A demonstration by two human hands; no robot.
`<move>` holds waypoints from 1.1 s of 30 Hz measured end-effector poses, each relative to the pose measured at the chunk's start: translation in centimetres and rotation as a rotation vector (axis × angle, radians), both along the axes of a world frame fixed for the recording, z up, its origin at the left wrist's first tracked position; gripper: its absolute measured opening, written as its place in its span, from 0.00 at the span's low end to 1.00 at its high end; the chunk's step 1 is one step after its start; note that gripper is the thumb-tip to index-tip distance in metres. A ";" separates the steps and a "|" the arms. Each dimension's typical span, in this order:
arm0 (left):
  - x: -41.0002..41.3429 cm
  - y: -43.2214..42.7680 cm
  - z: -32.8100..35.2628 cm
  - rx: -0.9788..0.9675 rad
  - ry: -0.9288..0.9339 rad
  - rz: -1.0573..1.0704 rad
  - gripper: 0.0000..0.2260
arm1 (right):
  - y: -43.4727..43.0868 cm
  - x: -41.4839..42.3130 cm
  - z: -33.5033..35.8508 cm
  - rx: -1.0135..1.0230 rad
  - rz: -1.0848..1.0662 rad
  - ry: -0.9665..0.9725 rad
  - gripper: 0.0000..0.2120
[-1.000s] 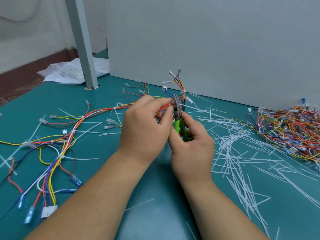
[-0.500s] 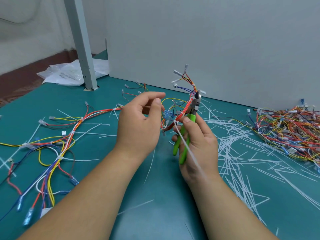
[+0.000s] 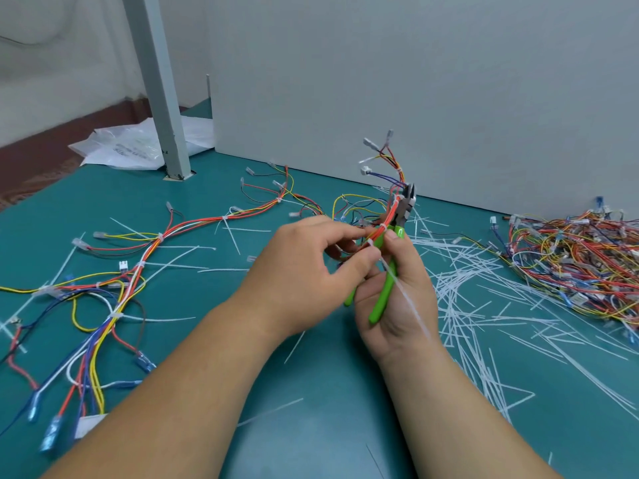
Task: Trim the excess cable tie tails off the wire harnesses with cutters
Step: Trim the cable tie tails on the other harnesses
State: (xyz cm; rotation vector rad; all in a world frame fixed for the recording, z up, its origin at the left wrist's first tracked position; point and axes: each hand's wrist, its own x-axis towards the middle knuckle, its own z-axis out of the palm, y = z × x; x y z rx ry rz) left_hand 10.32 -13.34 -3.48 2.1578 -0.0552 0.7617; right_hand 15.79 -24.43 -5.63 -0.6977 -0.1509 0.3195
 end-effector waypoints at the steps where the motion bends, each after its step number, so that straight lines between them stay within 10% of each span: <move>1: 0.0 0.0 -0.1 0.024 0.014 -0.006 0.12 | 0.0 0.1 0.0 0.010 -0.005 0.007 0.19; 10: 0.5 1.0 -0.8 0.193 0.213 0.025 0.06 | -0.1 0.8 -0.2 -0.011 -0.060 0.038 0.13; 17: 0.0 0.0 0.1 -0.047 -0.253 0.002 0.05 | -0.5 1.1 -0.4 -0.094 -0.097 0.014 0.17; 27: 0.3 -1.3 -0.5 -0.350 -0.153 -0.011 0.12 | -0.1 0.6 -0.6 -0.189 -0.125 -0.029 0.15; 33: -0.1 -1.9 0.2 -0.155 -0.118 -0.054 0.35 | -0.1 0.3 -0.6 -0.227 -0.109 -0.149 0.11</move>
